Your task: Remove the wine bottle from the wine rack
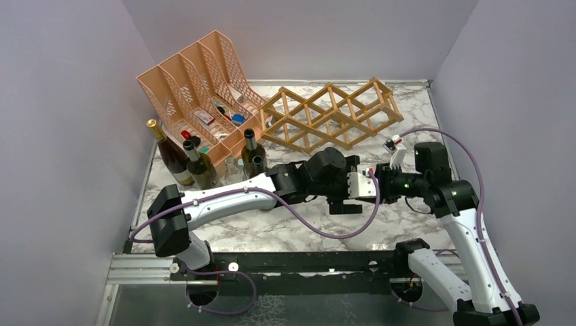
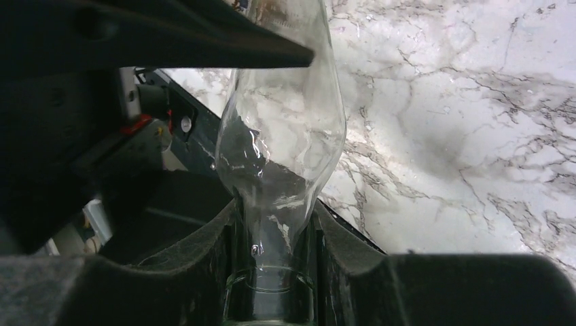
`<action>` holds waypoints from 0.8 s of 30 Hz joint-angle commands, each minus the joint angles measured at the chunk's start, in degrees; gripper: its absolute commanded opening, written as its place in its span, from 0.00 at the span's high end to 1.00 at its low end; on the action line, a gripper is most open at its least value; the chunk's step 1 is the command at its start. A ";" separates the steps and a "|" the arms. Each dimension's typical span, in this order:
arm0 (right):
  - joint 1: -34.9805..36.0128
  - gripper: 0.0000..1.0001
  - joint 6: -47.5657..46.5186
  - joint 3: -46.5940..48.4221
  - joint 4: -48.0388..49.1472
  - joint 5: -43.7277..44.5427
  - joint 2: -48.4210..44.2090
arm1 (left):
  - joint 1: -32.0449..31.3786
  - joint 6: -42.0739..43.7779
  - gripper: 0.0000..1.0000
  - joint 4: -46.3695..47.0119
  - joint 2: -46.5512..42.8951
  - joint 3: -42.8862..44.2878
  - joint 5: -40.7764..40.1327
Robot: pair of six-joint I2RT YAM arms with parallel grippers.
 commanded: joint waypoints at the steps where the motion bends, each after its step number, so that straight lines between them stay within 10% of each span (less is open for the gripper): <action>1: 0.09 0.99 -0.43 0.63 3.53 -4.49 -1.38 | -0.61 5.19 0.01 -1.23 1.52 1.34 -5.48; 17: 0.18 0.99 -0.54 0.54 3.50 -4.66 -0.40 | -1.22 13.10 0.33 -1.22 -0.45 0.84 -0.33; 24: 0.18 0.99 -0.70 0.64 3.28 -5.14 -0.47 | -1.31 13.40 0.28 -1.23 0.79 1.13 -0.85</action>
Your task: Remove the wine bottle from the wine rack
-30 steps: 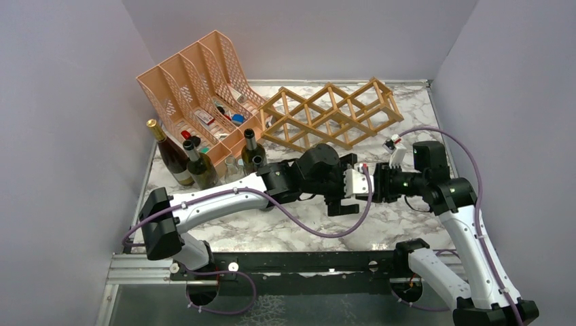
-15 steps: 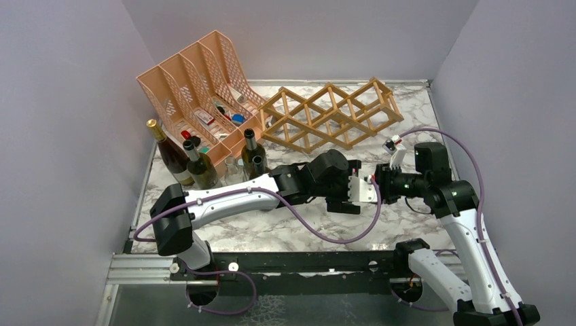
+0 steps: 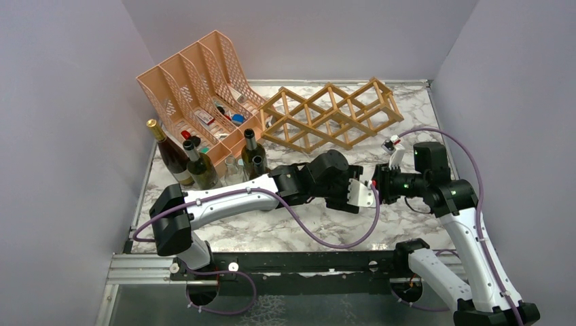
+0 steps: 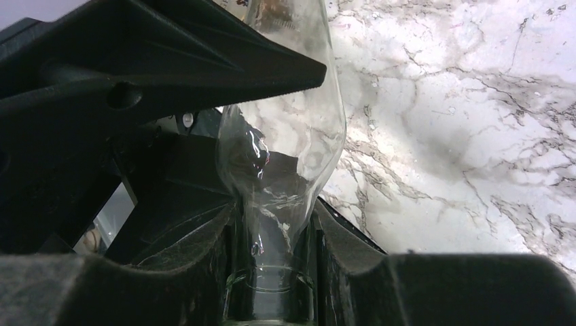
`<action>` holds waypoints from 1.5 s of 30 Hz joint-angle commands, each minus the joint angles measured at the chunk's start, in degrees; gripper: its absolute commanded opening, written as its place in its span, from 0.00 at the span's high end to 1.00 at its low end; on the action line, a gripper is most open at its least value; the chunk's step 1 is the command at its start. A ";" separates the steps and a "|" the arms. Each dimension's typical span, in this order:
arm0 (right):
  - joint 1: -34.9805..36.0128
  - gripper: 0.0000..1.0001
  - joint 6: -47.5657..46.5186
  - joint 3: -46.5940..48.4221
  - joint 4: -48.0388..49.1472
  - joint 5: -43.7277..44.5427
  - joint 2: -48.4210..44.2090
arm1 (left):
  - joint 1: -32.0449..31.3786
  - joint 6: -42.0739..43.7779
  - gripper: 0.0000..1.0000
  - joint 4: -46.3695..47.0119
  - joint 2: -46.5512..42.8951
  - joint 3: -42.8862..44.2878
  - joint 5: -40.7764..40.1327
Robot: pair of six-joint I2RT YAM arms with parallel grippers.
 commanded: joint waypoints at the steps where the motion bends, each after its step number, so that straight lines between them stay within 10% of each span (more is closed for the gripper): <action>1: 0.11 0.99 -0.26 0.65 3.39 -4.13 -0.48 | -0.66 1.20 0.28 0.12 -0.64 1.10 1.62; 5: 0.13 0.97 -0.26 0.67 3.37 -4.05 -0.65 | -0.76 0.99 0.40 0.14 -0.52 1.29 1.52; 16: 0.13 0.41 0.88 2.12 2.88 1.22 -0.83 | -0.94 -4.14 0.76 0.96 -3.47 -2.24 1.10; 26: 0.14 0.00 2.47 7.84 1.15 11.57 -0.86 | -0.92 -14.41 0.78 13.01 -13.93 -15.76 -3.19; 45: 0.13 0.00 8.16 11.29 2.71 17.38 -1.29 | -0.92 -39.13 0.78 36.20 -36.87 -40.22 -26.11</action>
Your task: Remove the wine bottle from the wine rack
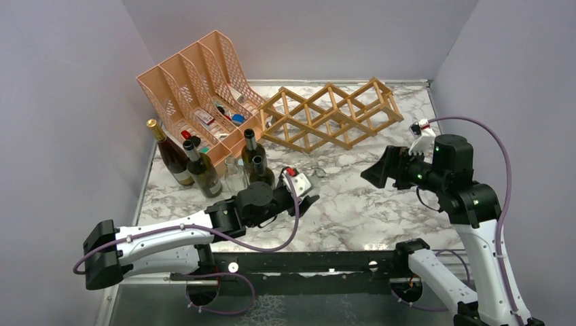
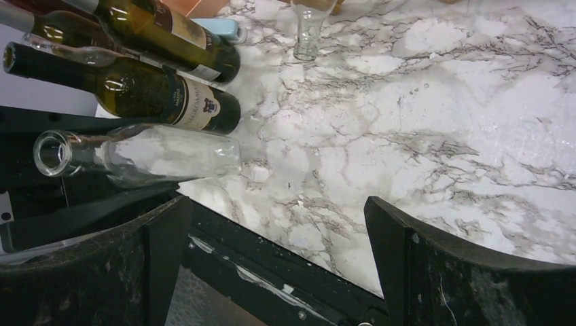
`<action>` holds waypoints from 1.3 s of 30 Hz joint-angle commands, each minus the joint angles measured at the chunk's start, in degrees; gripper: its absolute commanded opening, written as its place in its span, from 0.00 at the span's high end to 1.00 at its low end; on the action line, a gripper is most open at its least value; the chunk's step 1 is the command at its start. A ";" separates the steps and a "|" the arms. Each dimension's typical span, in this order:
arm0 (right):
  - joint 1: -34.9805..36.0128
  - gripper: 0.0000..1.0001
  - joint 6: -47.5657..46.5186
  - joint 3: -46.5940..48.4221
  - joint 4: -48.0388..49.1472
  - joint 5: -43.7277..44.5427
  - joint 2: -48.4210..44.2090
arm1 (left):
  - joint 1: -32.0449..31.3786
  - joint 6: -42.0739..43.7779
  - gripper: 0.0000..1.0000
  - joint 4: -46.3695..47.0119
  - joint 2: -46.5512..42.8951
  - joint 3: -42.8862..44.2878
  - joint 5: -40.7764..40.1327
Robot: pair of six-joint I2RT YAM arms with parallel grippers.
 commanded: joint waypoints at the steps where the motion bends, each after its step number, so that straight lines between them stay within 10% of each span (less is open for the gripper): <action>1: 0.08 0.00 1.59 -0.14 2.30 -0.53 0.34 | -0.24 -6.98 0.78 9.49 -4.59 -3.55 -7.81; 39: 0.10 0.00 1.48 -3.62 3.10 -1.21 -0.14 | -0.19 -10.46 0.76 38.71 1.83 -20.27 -15.03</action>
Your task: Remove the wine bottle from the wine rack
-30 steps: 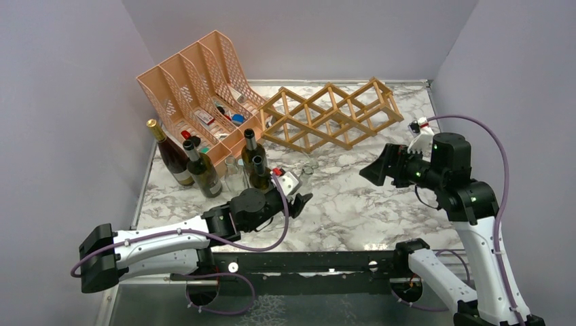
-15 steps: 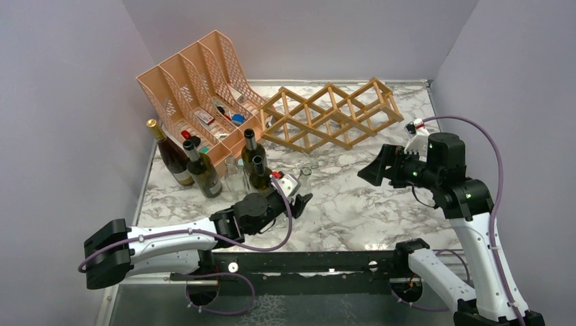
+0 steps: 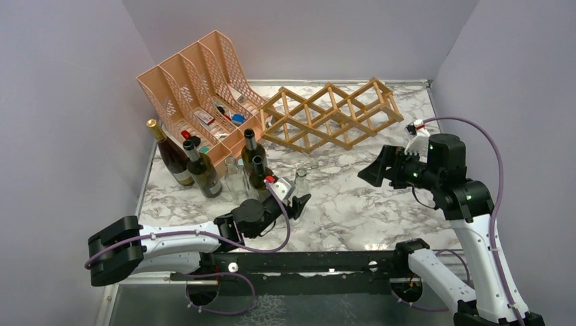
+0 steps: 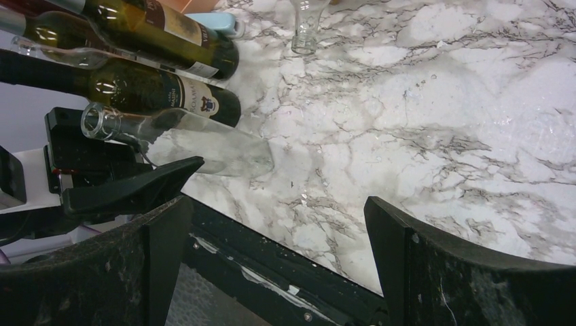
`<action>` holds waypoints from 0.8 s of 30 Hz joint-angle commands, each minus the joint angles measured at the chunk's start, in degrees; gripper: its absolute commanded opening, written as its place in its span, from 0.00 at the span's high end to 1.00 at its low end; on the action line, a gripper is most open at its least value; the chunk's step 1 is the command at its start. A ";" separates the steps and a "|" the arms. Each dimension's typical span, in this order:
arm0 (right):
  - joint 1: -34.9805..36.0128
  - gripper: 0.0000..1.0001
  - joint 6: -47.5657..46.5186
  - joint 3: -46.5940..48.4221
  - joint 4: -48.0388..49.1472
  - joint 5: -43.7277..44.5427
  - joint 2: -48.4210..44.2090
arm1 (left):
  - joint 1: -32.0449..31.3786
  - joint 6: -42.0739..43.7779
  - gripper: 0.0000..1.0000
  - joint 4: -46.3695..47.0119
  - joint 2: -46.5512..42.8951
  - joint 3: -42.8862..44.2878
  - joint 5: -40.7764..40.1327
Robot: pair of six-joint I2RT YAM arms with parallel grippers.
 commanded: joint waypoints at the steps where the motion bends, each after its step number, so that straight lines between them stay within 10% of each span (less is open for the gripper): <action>1: 0.11 0.00 -0.39 -0.74 0.83 -0.44 -0.92 | -0.17 -0.70 0.75 9.35 -0.22 -1.31 -2.01; 15: 0.11 0.00 -0.58 -1.77 1.27 -0.41 -0.81 | -0.24 -2.42 0.64 9.18 -2.13 -5.39 -1.04; 24: 0.11 0.00 -0.61 -1.62 1.38 -0.55 -0.68 | -0.24 3.08 0.39 5.29 -2.98 -4.24 4.64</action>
